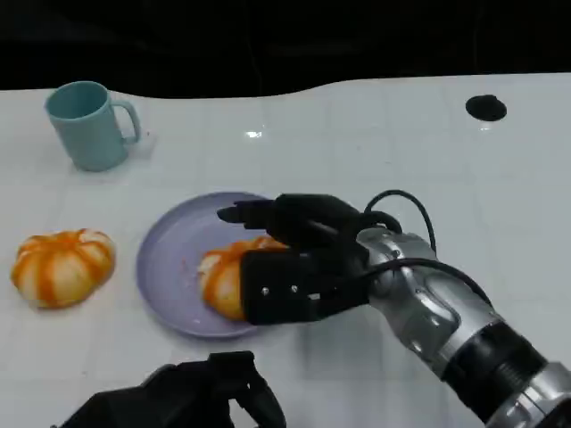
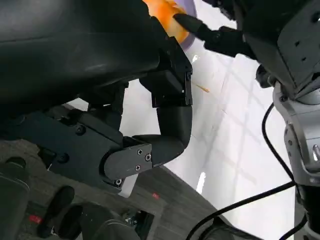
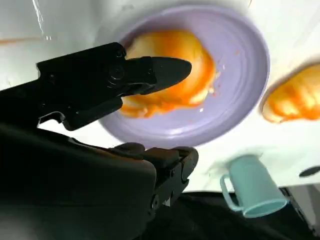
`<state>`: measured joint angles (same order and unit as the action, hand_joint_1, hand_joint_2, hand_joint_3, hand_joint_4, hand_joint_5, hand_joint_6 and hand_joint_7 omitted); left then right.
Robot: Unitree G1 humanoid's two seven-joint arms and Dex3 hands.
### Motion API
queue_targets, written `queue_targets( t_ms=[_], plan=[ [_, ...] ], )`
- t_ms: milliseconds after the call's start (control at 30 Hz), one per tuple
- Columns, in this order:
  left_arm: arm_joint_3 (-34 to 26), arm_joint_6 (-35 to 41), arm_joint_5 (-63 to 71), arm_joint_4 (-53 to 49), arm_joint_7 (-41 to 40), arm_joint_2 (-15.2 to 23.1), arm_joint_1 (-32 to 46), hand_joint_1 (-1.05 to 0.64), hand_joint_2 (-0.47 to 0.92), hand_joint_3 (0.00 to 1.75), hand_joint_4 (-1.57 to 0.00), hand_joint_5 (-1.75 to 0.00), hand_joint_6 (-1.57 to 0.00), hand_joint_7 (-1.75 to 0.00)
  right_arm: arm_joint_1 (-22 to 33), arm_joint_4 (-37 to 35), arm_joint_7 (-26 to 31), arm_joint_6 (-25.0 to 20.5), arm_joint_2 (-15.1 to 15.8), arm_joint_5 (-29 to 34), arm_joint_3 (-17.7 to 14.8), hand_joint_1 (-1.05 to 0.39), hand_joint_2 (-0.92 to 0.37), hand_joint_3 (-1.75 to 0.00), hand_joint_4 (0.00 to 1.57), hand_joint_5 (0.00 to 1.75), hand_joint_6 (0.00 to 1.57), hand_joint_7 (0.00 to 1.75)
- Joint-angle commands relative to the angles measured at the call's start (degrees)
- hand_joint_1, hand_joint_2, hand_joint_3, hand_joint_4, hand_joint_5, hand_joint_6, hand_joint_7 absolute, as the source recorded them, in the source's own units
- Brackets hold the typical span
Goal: Grasp the bread from the table and place it into the plate.
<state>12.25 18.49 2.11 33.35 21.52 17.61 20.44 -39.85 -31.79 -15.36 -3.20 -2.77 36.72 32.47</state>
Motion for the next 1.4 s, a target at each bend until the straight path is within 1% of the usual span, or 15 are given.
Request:
queue_targets(
  t_ms=[33,300,433,567,767,867,933,1000,1033,1100,1167,1200,1233,1300,1400],
  plan=[
    [-0.16,-0.29,0.62,0.96,-0.69,0.74,1.03,-0.31,0.80,0.73,-0.63,-1.75,-0.58,-1.48,1.93,5.78,-3.01,-1.80,2.04,-0.35,0.31,-0.79,-0.92,-0.39,0.00,0.19,0.13,0.00],
    [-0.37,-1.73,0.37,0.23,-0.59,0.64,0.87,-0.35,0.79,0.74,-0.65,-1.75,-0.59,-1.47,6.27,15.65,-5.51,-2.29,5.72,-0.80,-0.35,-0.80,-0.92,-0.39,0.05,0.22,0.17,0.02],
    [0.02,-1.28,0.83,-0.15,-0.74,0.54,0.20,-0.36,0.79,0.74,-0.65,-1.75,-0.59,-1.47,9.57,20.74,-5.08,-0.46,8.52,-1.94,-1.55,-0.76,-0.92,-0.37,0.09,0.26,0.20,0.03],
    [-0.02,-0.24,0.41,-0.55,-0.81,0.08,-0.71,-0.33,0.79,0.75,-0.65,-1.75,-0.58,-1.46,13.65,26.16,-5.05,2.23,11.83,-4.47,-3.98,-0.72,-0.92,-0.34,0.13,0.29,0.23,0.04],
    [0.12,-0.97,0.51,-1.66,-0.79,0.28,-1.71,-0.33,0.80,0.74,-0.63,-1.75,-0.58,-1.47,21.25,34.43,-3.75,4.79,14.90,-8.34,-8.64,-0.66,-0.92,-0.28,0.21,0.50,0.35,0.09],
    [0.07,-0.69,0.36,-1.77,-0.79,0.28,-1.79,-0.32,0.79,0.74,-0.63,-1.75,-0.58,-1.47,25.75,37.70,-0.88,7.77,15.77,-9.80,-11.18,-0.61,-0.92,-0.25,0.32,0.55,0.45,0.13],
    [0.02,-0.61,0.27,-1.85,-0.76,0.29,-1.80,-0.31,0.80,0.75,-0.65,-1.75,-0.58,-1.47,28.01,38.61,1.18,10.05,15.90,-10.63,-12.55,-0.54,-0.92,-0.19,0.45,0.61,0.57,0.17],
    [-0.08,-0.78,0.11,-2.09,-0.70,0.25,-1.87,-0.31,0.80,0.75,-0.65,-1.75,-0.58,-1.47,30.43,39.51,2.95,11.70,15.69,-11.95,-14.19,-0.53,-0.92,-0.17,0.48,0.63,0.59,0.18],
    [-0.13,-0.97,0.03,-2.28,-0.68,0.25,-1.94,-0.30,0.80,0.75,-0.64,-1.75,-0.59,-1.47,32.01,40.10,4.10,12.67,15.50,-12.94,-15.27,-0.46,-0.92,-0.14,0.57,0.87,0.71,0.29],
    [-0.19,-1.17,-0.05,-2.56,-0.70,0.26,-2.03,-0.30,0.79,0.75,-0.64,-1.75,-0.59,-1.47,34.95,41.11,6.17,14.62,15.36,-14.55,-17.10,-0.40,-0.92,-0.11,0.62,1.07,0.78,0.41],
    [-0.18,-0.91,0.01,-2.50,-0.78,0.27,-2.01,-0.31,0.79,0.75,-0.64,-1.75,-0.59,-1.48,36.87,41.72,7.34,16.14,15.54,-15.32,-18.22,-0.33,-0.90,-0.14,0.66,1.26,0.75,0.71],
    [-0.21,-0.92,-0.02,-2.52,-0.79,0.27,-1.98,-0.32,0.79,0.75,-0.64,-1.75,-0.59,-1.47,37.95,42.13,7.89,17.02,15.86,-15.56,-18.92,-0.29,-0.85,-0.24,0.69,1.33,0.75,0.82],
    [-0.24,-0.98,-0.02,-2.55,-0.79,0.29,-1.95,-0.32,0.79,0.75,-0.64,-1.75,-0.59,-1.47,38.86,42.48,8.25,17.74,16.14,-15.73,-19.56,-0.23,-0.67,-0.59,0.72,1.40,0.76,0.93],
    [-0.30,-1.12,0.03,-2.54,-0.78,0.38,-1.92,-0.33,0.79,0.75,-0.64,-1.75,-0.59,-1.47,41.00,43.63,8.47,18.50,16.85,-16.24,-21.13,-0.13,-0.49,-1.00,0.76,1.48,0.78,1.04],
    [-0.41,-1.08,-0.14,-2.42,-0.69,0.40,-1.88,-0.33,0.80,0.75,-0.64,-1.75,-0.59,-1.47,43.96,45.19,8.19,19.46,18.25,-16.93,-23.24,-0.03,-0.41,-1.22,0.80,1.62,0.83,1.18]
  ],
)
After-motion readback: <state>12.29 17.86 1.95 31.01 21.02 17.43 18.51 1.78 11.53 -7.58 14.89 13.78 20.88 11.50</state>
